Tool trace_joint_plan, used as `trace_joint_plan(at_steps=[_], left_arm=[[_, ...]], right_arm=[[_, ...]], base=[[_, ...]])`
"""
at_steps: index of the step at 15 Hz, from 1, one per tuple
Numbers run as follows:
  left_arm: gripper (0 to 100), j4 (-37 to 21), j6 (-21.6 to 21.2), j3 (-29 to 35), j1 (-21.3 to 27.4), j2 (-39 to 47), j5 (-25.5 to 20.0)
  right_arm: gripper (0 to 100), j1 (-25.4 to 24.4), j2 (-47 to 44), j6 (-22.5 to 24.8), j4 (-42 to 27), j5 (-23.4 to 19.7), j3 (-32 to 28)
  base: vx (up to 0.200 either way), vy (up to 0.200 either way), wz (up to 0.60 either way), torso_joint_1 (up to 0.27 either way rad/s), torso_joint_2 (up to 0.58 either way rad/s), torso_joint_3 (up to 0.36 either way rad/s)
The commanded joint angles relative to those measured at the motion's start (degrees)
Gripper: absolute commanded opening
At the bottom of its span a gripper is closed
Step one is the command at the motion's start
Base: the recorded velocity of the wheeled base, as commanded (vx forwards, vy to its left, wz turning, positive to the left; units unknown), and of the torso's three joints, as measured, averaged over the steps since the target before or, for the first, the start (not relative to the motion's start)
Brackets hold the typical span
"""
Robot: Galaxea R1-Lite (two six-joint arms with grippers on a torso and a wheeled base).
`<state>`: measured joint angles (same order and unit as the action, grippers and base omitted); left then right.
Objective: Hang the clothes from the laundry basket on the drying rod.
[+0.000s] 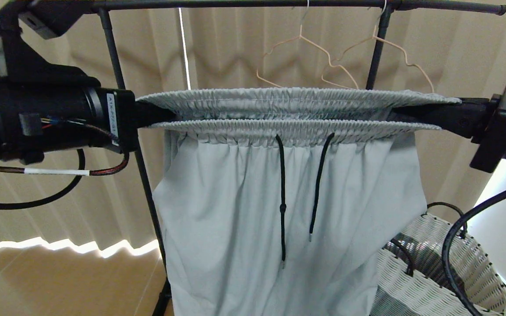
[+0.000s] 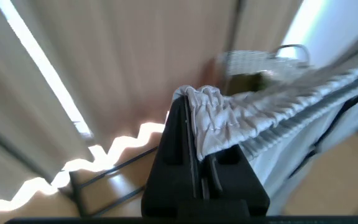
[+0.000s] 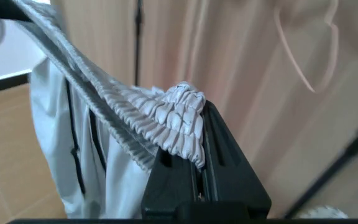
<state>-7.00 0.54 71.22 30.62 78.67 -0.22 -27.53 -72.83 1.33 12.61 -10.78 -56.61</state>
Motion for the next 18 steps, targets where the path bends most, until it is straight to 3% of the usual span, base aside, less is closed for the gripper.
trace_joint_plan(at_steps=[1, 7, 11, 16, 18], left_arm=[[0, 0.0, -0.2, -0.3, -1.1, 1.1, 0.1], [0, 5.3, -0.1, -2.2, -1.0, 4.1, 0.0], [0, 5.8, -0.4, -4.0, -1.0, 3.8, 0.1], [0, 9.8, -0.5, -4.0, -1.0, 5.0, -0.3], [0, 11.7, -0.6, -2.6, -0.7, 8.3, -0.3]], right_arm=[[0, 1.7, -2.1, -0.1, 0.2, -0.1, -0.1], [0, 4.1, -8.2, -0.1, 4.0, 1.5, -0.8], [0, 4.7, -7.9, -0.1, 3.9, 2.5, -0.5], [0, 6.1, -2.2, 0.2, -1.4, 2.4, 1.1], [0, 5.8, 2.4, 0.2, -6.8, -1.4, 2.4]], base=[[0.0, 0.0, 0.0, 0.0, 0.0, 0.0], [0.0, 0.0, 0.0, 0.0, 0.0, 0.0], [0.0, 0.0, 0.0, 0.0, 0.0, 0.0], [0.0, 0.0, 0.0, 0.0, 0.0, 0.0], [0.0, 0.0, 0.0, 0.0, 0.0, 0.0]])
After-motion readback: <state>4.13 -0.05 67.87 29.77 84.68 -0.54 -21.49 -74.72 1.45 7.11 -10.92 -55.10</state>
